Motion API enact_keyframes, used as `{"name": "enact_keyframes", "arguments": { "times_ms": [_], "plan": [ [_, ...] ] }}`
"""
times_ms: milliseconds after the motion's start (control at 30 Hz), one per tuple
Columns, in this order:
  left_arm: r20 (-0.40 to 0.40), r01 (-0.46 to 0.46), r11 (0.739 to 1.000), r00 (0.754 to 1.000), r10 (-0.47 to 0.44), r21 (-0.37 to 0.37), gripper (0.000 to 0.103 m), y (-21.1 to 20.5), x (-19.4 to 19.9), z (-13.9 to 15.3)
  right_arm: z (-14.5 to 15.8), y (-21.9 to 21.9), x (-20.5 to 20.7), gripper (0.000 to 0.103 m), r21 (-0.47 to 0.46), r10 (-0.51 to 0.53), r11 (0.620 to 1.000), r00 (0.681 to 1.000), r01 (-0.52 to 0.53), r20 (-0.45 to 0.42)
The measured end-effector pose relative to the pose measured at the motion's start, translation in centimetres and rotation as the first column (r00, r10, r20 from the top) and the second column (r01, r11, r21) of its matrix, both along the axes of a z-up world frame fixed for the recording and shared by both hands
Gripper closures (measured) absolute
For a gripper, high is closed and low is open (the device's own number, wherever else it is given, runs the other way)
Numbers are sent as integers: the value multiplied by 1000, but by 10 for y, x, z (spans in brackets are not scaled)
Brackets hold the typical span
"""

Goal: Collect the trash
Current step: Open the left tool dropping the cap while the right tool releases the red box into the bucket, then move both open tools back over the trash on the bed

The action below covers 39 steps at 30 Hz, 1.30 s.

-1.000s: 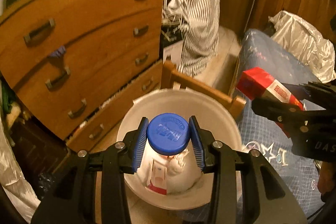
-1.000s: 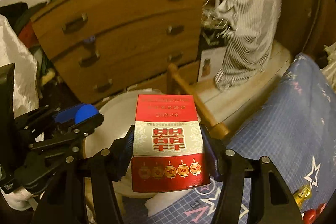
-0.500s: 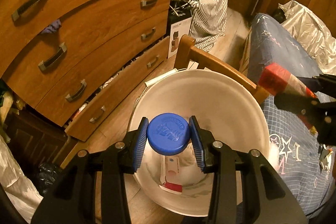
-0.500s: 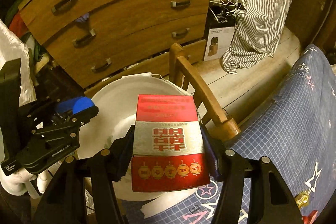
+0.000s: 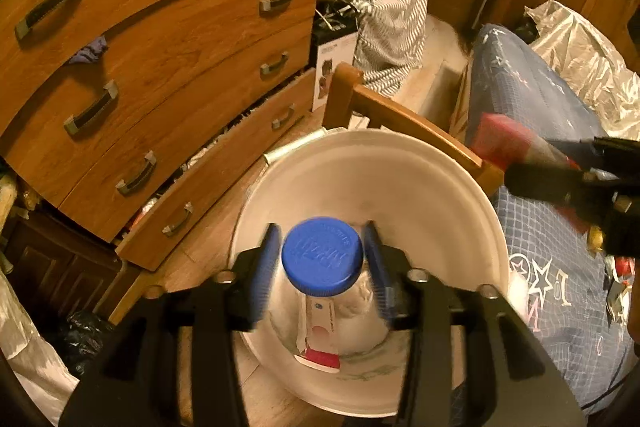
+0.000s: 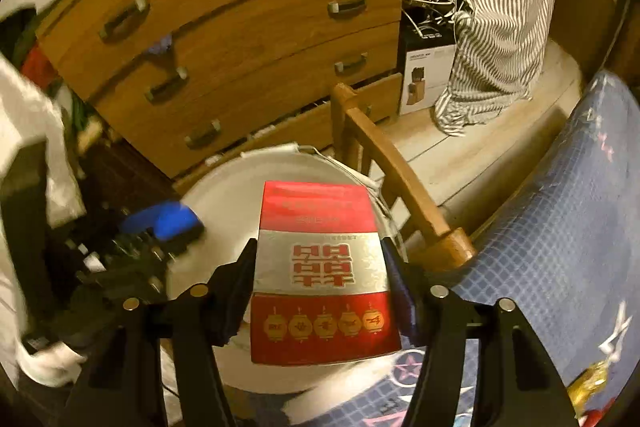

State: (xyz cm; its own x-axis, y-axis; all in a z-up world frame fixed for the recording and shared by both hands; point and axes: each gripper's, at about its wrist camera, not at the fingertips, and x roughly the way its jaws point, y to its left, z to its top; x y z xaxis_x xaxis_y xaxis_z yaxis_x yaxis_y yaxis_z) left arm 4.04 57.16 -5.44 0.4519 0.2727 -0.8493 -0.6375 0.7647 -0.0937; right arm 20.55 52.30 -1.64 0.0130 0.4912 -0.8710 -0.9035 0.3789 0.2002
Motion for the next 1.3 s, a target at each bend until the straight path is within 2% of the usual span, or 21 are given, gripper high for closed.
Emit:
{"name": "enact_keyframes", "arguments": {
  "times_ms": [67, 233, 400, 600, 767, 933, 1033, 1167, 1300],
  "plan": [
    [8, 0, 1000, 1000, 0, 25, 39, -1, -1, 1, 3, -3, 5, 31, 37, -8, 999, 998, 11, -67],
    [24, -3, 1000, 1000, 3, 19, 39, 0, -3, 1, 8, -9, 13, 31, 62, -31, 997, 994, 38, -105],
    [27, -4, 1000, 1000, 4, 13, 39, -2, -4, -2, 11, -17, 17, 30, 78, -43, 996, 993, 52, -112],
    [40, 9, 1000, 999, -10, 28, 39, -18, -6, 1, 23, -45, 10, 30, 133, -60, 989, 996, 68, -60],
    [87, 38, 997, 995, -44, 67, 39, -56, -6, 11, 36, -115, -1, 27, 219, -147, 968, 985, 125, 86],
    [129, 96, 987, 985, -112, 129, 39, -108, 7, 22, 36, -202, -13, 21, 285, -255, 940, 942, 188, 218],
    [155, 132, 981, 976, -154, 139, 39, -135, 17, 26, 33, -255, -22, 20, 315, -306, 925, 907, 211, 291],
    [178, 220, 966, 954, -241, 134, 39, -182, 37, 25, 20, -323, -29, 18, 345, -363, 905, 873, 248, 326],
    [158, 317, 943, 931, -330, 103, 39, -229, 61, 8, -4, -397, -29, 18, 343, -429, 885, 837, 315, 341]
  ]
}}
